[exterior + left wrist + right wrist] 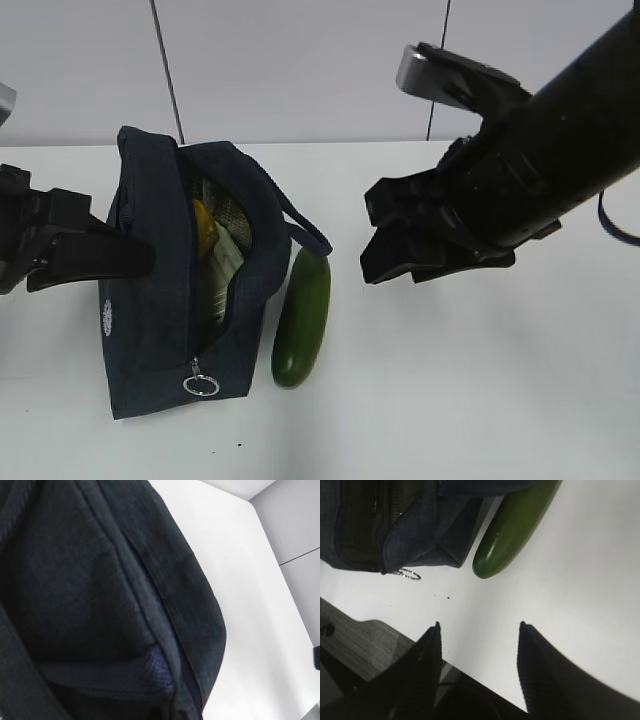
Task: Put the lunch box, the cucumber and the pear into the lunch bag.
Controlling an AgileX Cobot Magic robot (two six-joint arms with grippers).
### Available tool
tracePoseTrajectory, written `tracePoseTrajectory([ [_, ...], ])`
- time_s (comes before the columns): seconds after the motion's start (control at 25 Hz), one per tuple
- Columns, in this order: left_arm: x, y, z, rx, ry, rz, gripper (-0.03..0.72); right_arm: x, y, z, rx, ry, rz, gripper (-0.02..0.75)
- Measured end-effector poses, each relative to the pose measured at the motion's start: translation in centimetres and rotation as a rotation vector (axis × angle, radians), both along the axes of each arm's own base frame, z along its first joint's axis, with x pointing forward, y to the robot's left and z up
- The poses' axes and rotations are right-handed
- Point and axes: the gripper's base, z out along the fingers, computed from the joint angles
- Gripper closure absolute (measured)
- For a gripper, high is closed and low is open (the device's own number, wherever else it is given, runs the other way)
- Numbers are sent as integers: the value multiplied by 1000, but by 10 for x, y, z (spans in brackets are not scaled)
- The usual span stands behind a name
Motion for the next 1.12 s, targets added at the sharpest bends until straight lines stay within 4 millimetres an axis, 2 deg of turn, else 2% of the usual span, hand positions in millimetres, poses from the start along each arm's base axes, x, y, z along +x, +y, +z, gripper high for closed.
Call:
tracePoseTrajectory([
  [0.12, 0, 0, 0, 0, 0, 0, 702, 2, 0, -18, 35, -8, -66, 354],
  [0.44, 0, 0, 0, 0, 0, 0, 702, 29, 16, -61, 123, 85, -211, 361],
  [0.56, 0, 0, 0, 0, 0, 0, 702, 37, 21, -81, 127, 113, -210, 361],
  [0.68, 0, 0, 0, 0, 0, 0, 702, 43, 26, -95, 109, 85, -127, 361],
  [0.92, 0, 0, 0, 0, 0, 0, 702, 60, 38, -100, 138, 26, -53, 347],
  [1.0, 0, 0, 0, 0, 0, 0, 702, 66, 41, -100, 143, 13, -47, 304],
  [1.12, 0, 0, 0, 0, 1, -1, 702, 73, 43, -99, 144, -11, -45, 194],
])
